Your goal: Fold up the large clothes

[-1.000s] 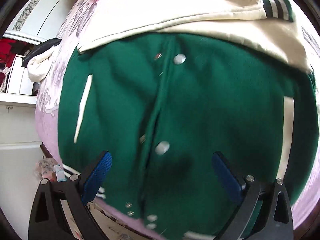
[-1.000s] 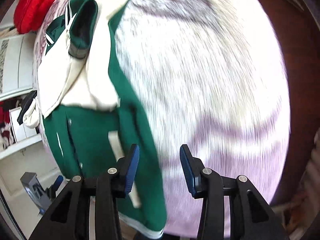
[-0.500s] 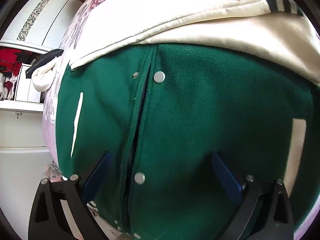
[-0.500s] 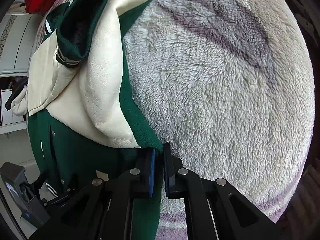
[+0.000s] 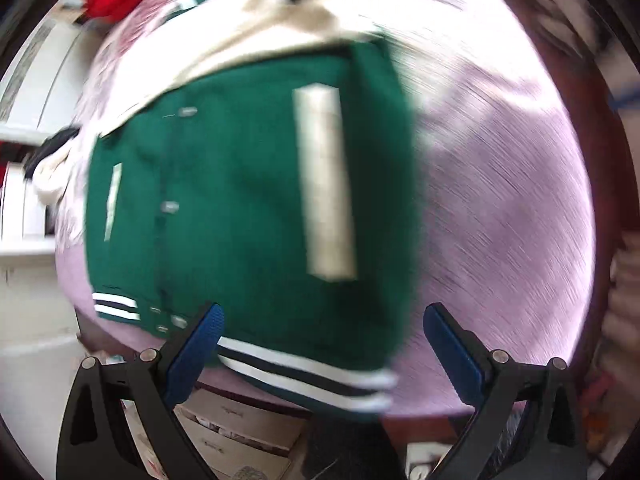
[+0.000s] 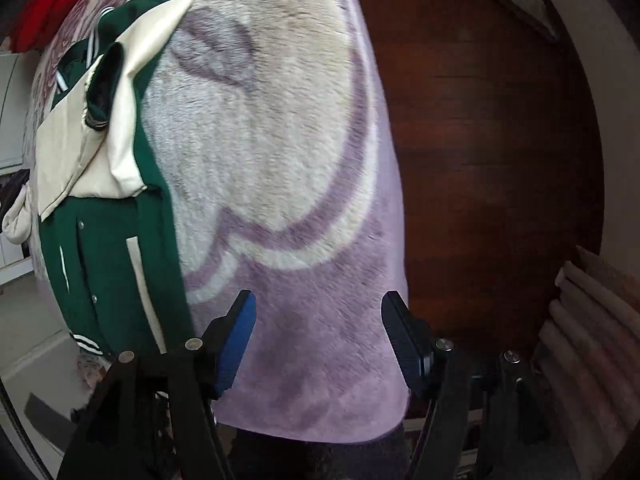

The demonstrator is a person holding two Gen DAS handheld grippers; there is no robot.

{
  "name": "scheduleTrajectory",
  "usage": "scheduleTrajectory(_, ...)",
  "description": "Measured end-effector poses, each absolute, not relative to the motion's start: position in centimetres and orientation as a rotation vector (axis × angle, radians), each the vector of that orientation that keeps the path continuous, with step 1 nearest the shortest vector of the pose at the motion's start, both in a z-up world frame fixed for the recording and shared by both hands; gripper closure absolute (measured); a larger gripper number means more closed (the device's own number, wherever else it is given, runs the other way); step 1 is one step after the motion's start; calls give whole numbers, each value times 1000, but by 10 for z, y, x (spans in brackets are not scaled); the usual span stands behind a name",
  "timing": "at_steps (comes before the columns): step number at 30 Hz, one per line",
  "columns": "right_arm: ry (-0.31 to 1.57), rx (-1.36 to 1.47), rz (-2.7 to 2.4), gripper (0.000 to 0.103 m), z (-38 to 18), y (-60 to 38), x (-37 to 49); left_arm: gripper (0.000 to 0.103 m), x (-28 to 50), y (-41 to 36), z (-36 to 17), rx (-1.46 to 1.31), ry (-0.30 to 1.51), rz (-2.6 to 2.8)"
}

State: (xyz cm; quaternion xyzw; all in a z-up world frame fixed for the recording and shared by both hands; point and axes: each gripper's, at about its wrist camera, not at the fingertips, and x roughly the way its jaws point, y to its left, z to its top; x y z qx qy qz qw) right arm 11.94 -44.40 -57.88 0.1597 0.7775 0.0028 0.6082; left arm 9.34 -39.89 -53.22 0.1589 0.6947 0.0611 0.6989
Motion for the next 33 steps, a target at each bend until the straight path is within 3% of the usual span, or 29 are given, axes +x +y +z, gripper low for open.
scheduleTrajectory(5,1795,420,-39,36,-591,-470,131,0,71,-434,-592,654,1522,220)
scheduleTrajectory(8,1782,394,-5,36,-586,-467,147,0,67,-426,-619,688,1529,258)
scheduleTrajectory(13,1750,332,78,36,-579,-442,184,0,84,-402,-613,636,1517,304)
scheduleTrajectory(18,1689,455,326,34,-589,-408,221,2,100,-360,-587,582,1440,394)
scheduleTrajectory(20,1660,535,446,15,-595,-394,236,24,101,-351,-575,576,1402,408)
scheduleTrajectory(22,1635,612,537,8,-605,-380,254,76,101,-345,-568,585,1370,411)
scheduleTrajectory(33,1648,1004,671,5,-684,-301,332,81,97,-337,-555,564,1332,387)
